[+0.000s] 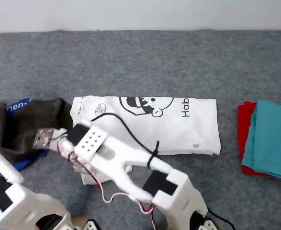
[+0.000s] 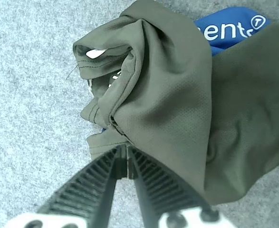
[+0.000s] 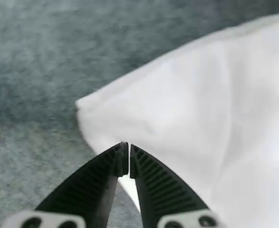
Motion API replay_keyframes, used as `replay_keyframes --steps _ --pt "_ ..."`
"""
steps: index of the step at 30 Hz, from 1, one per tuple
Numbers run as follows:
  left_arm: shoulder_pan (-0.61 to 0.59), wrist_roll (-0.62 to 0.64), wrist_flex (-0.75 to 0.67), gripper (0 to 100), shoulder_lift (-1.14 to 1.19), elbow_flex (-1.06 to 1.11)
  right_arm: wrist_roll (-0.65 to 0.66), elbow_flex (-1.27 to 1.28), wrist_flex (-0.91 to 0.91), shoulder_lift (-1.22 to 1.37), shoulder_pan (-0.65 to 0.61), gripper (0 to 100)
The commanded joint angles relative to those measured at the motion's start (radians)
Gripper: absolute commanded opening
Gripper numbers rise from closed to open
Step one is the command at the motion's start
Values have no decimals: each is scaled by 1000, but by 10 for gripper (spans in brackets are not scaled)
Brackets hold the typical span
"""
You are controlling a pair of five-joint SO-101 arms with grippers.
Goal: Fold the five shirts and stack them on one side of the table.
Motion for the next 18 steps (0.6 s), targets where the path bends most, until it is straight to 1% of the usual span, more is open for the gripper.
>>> replay_keyframes --steps 1,6,11,13,18 --pt "5 -8 -18 15 -12 -36 -2 -49 -58 -15 15 10" --pt "5 -8 -18 15 -11 -36 0 -55 -193 102 -10 11" --pt "3 -8 -17 15 -11 -36 0 -55 -249 165 -42 10" --pt "3 -8 -17 15 -11 -36 -2 -71 -226 153 -30 10" --pt "2 -9 -15 15 -11 -36 0 -155 16 67 -16 10"
